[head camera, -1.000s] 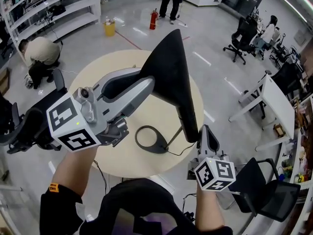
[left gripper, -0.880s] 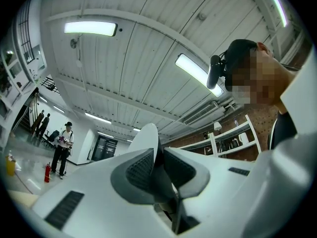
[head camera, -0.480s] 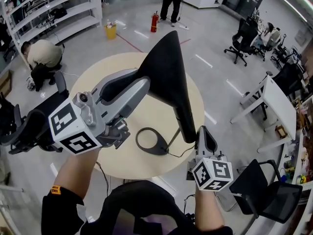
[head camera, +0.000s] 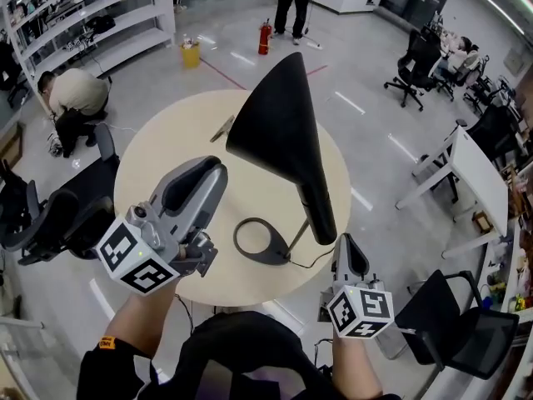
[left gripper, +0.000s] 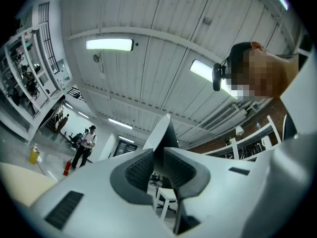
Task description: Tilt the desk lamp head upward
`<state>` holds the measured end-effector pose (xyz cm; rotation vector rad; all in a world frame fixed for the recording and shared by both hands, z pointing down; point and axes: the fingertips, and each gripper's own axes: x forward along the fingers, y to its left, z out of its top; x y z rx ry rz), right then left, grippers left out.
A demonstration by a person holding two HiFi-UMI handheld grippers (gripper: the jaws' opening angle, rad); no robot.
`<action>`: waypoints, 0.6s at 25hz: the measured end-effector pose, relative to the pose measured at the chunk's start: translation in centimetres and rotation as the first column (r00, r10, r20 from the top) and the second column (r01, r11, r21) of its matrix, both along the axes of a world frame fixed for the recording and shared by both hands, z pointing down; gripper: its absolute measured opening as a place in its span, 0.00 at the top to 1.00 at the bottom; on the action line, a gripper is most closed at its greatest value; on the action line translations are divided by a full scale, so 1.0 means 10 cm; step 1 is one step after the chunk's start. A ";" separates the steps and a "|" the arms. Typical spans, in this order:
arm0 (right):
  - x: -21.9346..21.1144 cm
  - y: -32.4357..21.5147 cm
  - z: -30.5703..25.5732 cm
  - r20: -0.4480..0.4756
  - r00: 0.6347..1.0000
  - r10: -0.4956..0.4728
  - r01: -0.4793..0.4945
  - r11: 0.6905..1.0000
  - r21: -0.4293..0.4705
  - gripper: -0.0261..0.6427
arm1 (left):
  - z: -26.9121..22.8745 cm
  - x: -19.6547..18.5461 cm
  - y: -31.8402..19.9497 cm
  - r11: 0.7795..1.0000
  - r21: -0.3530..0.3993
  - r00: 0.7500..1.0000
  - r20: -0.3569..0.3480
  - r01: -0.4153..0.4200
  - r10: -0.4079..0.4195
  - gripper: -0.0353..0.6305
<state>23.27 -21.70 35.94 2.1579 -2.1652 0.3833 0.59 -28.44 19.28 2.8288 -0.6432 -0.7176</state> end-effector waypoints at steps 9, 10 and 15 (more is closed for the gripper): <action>-0.17 0.34 0.49 -0.008 0.999 -0.040 0.039 0.993 -0.109 0.94 | 1.73 0.53 0.46 0.967 -0.246 0.942 0.333 0.058 0.028 0.79; -0.19 0.37 0.55 -0.013 0.999 -0.046 0.044 0.992 -0.121 0.94 | 1.86 0.58 0.50 0.962 -0.260 0.930 0.367 0.085 0.017 0.79; -0.26 0.54 0.77 -0.040 0.996 -0.074 0.066 0.984 -0.163 0.94 | 2.32 0.74 0.79 0.951 -0.253 0.847 0.531 0.177 -0.016 0.85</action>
